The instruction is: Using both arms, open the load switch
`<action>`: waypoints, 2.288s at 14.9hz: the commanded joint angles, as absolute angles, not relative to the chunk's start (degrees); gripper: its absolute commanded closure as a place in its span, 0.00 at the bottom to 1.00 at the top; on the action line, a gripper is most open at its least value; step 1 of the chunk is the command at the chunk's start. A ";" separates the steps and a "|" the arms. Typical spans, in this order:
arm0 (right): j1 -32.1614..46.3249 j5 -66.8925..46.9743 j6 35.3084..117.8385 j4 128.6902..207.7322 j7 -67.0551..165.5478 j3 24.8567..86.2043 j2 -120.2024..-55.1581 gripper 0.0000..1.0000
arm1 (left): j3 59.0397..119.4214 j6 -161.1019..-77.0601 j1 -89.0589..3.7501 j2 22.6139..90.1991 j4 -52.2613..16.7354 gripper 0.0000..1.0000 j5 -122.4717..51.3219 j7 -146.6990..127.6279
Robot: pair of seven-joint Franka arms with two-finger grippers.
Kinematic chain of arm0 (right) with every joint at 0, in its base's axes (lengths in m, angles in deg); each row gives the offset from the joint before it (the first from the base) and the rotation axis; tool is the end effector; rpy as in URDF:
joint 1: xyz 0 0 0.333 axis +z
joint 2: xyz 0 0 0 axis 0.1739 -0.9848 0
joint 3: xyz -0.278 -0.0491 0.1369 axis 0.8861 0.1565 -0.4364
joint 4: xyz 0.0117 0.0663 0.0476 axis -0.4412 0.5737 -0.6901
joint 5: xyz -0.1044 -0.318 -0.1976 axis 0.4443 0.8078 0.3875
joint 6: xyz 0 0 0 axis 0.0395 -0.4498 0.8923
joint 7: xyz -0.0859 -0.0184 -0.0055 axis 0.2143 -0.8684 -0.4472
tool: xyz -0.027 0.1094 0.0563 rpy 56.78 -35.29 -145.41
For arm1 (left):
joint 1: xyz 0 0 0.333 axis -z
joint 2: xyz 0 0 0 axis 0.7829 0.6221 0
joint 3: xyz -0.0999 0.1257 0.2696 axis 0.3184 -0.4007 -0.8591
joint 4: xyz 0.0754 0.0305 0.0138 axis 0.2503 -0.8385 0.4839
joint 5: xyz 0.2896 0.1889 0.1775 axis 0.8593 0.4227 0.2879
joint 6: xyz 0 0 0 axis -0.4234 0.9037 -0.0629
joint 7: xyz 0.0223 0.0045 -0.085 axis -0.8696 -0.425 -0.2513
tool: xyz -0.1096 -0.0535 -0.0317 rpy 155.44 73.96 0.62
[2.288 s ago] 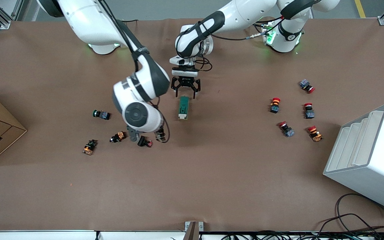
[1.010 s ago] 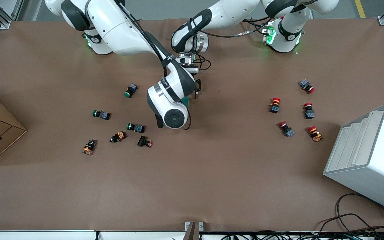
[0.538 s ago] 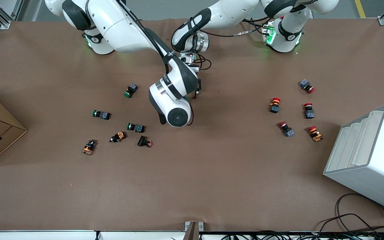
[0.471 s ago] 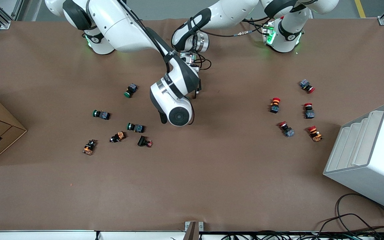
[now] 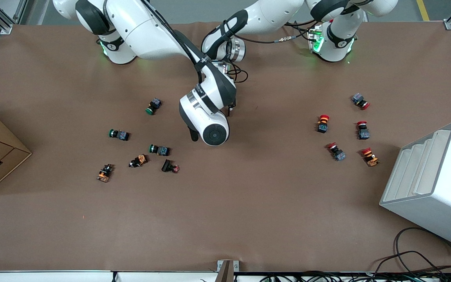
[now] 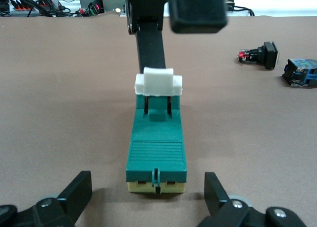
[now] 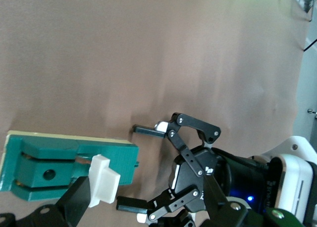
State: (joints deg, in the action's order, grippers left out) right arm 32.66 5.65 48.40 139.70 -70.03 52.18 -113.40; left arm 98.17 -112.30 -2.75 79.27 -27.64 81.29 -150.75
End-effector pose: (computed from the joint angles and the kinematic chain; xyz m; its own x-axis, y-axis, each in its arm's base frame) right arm 0.4774 0.4781 0.2131 0.1827 -0.9821 -0.0465 -0.7776 -0.1733 0.6043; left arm 0.2226 -0.5538 0.0724 0.4815 -0.0170 0.8763 -0.0793 -0.9966 0.0242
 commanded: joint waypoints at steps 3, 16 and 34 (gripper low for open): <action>34.10 4.74 47.26 140.03 -70.31 52.63 -113.43 0.00 | 97.80 -112.40 -2.49 80.18 -26.51 0.00 82.84 -151.62; 34.98 5.09 47.88 140.56 -69.87 52.63 -114.40 0.00 | 97.89 -112.57 -2.57 80.00 -26.42 0.00 82.75 -151.36; 24.19 20.00 46.12 133.08 -35.22 54.13 -107.03 0.00 | 97.89 -112.66 -2.49 80.44 -26.16 0.00 82.14 -151.44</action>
